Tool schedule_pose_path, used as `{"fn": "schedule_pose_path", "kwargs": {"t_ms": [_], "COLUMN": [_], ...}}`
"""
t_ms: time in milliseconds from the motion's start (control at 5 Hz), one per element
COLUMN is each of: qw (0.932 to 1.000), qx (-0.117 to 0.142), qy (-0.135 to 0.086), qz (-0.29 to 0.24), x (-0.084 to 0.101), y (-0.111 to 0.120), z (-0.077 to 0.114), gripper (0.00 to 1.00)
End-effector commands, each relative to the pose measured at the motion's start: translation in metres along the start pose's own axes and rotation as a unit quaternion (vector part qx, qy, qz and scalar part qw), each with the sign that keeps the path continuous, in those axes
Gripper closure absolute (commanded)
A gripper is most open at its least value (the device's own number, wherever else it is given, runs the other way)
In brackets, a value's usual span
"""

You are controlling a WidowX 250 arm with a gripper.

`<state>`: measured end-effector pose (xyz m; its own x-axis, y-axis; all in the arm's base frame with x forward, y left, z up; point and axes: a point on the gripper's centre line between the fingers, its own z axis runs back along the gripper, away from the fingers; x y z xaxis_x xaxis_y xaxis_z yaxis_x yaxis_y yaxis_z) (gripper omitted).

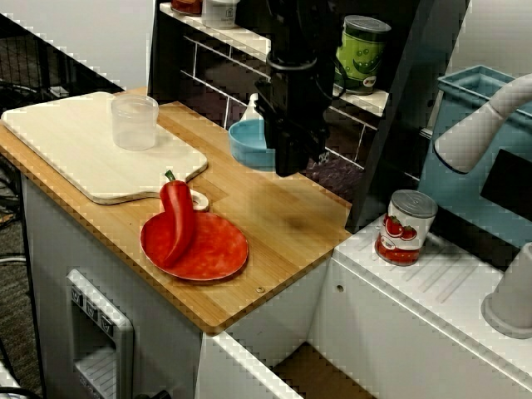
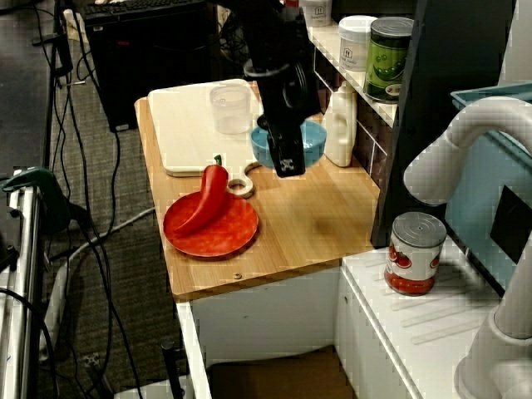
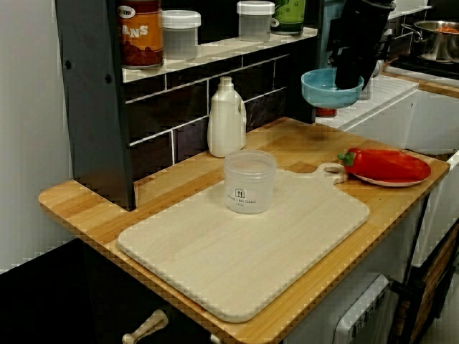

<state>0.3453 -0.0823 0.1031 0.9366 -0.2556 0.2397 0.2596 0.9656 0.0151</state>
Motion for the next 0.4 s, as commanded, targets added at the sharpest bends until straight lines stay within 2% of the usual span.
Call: {"fn": "schedule_pose_path", "kwargs": {"t_ms": [0, 200], "qw": [0.9992, 0.9990], "qx": [-0.006, -0.010], "qy": [-0.040, -0.043], "qz": [0.008, 0.012], "x": [0.0029, 0.0024], "y": [0.0074, 0.0099], "z": [0.0325, 0.0395], "gripper": [1.00, 1.00]}}
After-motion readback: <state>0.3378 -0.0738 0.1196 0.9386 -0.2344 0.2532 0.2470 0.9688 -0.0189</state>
